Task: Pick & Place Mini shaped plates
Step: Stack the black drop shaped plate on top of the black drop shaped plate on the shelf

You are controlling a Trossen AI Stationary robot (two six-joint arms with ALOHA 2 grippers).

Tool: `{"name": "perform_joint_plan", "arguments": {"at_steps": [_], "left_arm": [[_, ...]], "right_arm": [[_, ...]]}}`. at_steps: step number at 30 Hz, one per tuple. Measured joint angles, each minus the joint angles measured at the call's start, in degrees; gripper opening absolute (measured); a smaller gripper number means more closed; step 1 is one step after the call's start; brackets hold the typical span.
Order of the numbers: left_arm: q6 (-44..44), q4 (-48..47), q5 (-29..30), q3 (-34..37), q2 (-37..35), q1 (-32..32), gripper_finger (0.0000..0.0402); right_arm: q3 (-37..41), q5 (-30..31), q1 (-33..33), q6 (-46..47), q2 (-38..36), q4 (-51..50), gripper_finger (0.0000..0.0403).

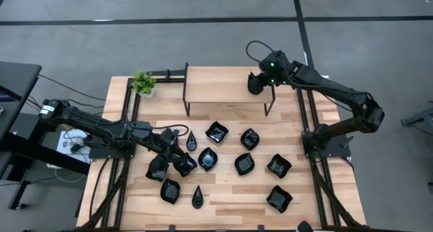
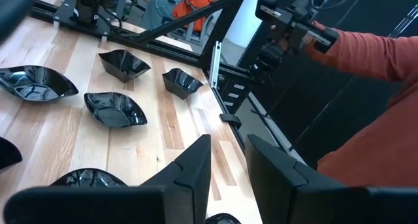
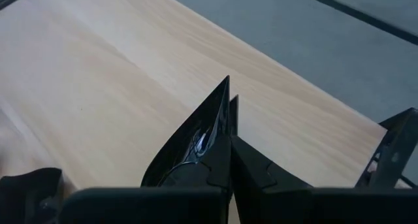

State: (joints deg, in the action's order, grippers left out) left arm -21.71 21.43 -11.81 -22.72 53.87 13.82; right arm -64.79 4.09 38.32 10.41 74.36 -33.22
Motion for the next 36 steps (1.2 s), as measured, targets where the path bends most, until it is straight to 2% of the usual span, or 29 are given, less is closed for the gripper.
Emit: {"name": "perform_joint_plan", "arguments": {"at_steps": [17,36], "left_arm": [[-0.04,0.44,0.0,0.0,0.0,0.0,0.0097],[-0.04,0.83,0.0,0.0,0.0,0.02,0.0097]], "right_arm": [[-0.02,-1.32,-0.7,-0.59,4.64,1.54,0.0],[-0.02,-1.12,0.09,-1.35,3.72,0.2,0.0]]}}
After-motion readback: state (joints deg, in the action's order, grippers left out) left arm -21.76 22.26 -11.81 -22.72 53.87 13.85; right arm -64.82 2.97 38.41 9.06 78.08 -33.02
